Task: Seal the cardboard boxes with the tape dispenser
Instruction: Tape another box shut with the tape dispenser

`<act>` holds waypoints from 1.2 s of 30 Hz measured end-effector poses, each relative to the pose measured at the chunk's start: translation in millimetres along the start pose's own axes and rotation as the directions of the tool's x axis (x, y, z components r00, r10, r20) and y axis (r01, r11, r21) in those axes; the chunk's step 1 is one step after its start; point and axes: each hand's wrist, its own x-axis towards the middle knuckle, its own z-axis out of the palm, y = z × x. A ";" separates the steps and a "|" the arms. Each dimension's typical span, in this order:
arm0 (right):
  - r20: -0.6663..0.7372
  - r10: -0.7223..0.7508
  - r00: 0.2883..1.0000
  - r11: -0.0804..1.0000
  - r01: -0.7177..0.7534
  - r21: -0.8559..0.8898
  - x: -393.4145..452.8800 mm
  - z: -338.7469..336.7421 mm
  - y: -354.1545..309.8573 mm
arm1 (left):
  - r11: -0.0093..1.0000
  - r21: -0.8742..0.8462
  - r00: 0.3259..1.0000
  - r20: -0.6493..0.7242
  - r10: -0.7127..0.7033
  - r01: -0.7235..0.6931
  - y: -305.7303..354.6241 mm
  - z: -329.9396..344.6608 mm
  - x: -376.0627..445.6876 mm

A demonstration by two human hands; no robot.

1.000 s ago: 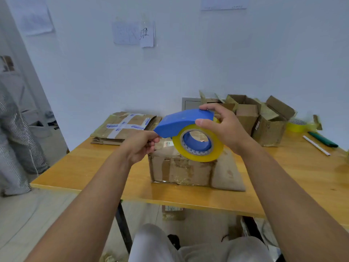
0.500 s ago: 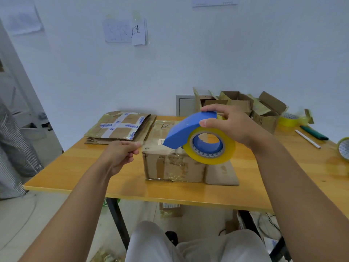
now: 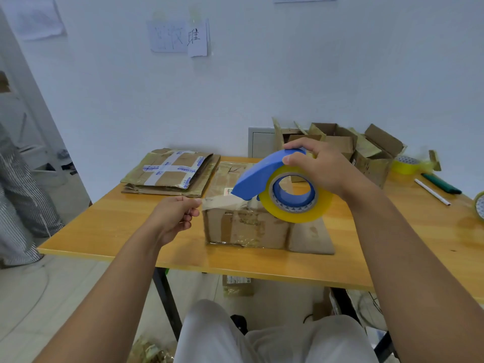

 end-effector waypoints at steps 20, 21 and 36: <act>-0.041 -0.022 0.999 0.999 0.020 -0.045 -0.3 5.3 4.9 | 0.970 0.155 0.974 -0.094 0.204 -0.188 3.7 3.7 5.5; -0.042 -0.024 0.999 0.999 0.022 -0.045 -0.6 5.9 4.4 | 0.984 0.082 0.983 -0.078 0.164 -0.157 7.5 6.3 4.2; -0.060 -0.027 0.998 0.999 0.025 -0.036 -3.2 7.8 2.9 | 0.948 0.319 1.000 -0.025 0.007 0.002 30.8 15.4 -16.5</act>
